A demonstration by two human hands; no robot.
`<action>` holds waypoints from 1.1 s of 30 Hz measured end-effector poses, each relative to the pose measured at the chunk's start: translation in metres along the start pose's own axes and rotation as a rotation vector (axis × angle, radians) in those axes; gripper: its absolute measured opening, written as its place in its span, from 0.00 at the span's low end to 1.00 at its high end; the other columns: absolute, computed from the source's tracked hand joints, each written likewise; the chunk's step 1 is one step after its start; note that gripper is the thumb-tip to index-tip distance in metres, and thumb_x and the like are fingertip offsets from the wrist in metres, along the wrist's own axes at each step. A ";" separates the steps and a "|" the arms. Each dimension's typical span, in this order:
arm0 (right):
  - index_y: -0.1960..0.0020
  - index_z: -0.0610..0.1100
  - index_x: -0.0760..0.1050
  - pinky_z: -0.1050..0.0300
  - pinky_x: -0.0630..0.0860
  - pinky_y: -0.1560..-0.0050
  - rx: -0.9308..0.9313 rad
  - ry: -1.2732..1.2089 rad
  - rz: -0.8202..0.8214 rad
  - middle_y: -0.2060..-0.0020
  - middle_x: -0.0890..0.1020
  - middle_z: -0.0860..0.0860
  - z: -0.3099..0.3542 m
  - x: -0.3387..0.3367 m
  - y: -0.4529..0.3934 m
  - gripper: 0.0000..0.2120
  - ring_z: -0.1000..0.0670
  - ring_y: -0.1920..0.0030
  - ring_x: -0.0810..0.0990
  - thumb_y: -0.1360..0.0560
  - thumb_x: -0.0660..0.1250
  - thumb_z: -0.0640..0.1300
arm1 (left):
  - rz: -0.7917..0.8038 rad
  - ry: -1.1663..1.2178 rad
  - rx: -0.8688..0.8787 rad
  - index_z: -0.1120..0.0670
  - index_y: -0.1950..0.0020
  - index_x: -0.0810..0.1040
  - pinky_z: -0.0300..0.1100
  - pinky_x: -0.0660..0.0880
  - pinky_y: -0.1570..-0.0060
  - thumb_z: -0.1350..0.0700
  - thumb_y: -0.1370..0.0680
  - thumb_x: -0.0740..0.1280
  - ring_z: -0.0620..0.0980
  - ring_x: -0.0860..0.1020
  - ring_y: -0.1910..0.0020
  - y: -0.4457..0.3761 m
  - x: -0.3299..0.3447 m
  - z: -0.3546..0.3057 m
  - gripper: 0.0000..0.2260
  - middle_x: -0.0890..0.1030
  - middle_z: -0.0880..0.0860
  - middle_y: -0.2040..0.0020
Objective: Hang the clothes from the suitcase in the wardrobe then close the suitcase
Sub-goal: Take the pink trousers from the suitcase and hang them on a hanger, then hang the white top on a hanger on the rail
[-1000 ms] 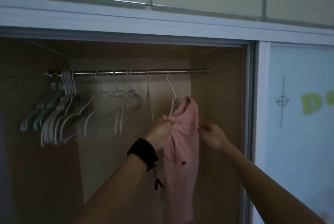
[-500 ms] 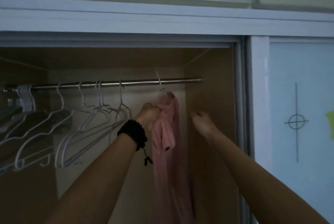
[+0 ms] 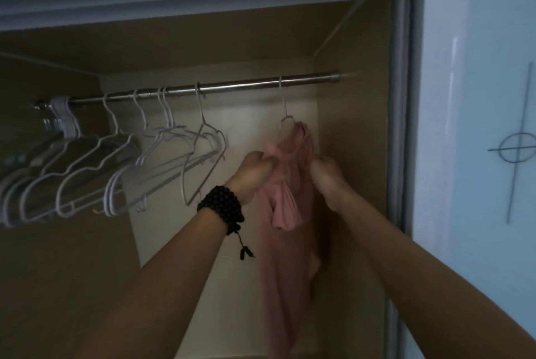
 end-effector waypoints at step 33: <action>0.40 0.44 0.79 0.58 0.71 0.42 -0.245 0.552 1.491 0.42 0.81 0.48 -0.185 0.499 0.687 0.14 0.47 0.42 0.78 0.24 0.63 0.42 | -0.787 -0.221 -0.909 0.56 0.38 0.77 0.40 0.73 0.55 0.60 0.23 0.66 0.55 0.80 0.46 0.819 -0.384 0.363 0.14 0.82 0.56 0.45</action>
Point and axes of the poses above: each hand's wrist, its own y-axis away from the middle knuckle, its own x-axis out of the palm, z = x × y, the point moved 8 cm from there along -y, towards the middle knuckle
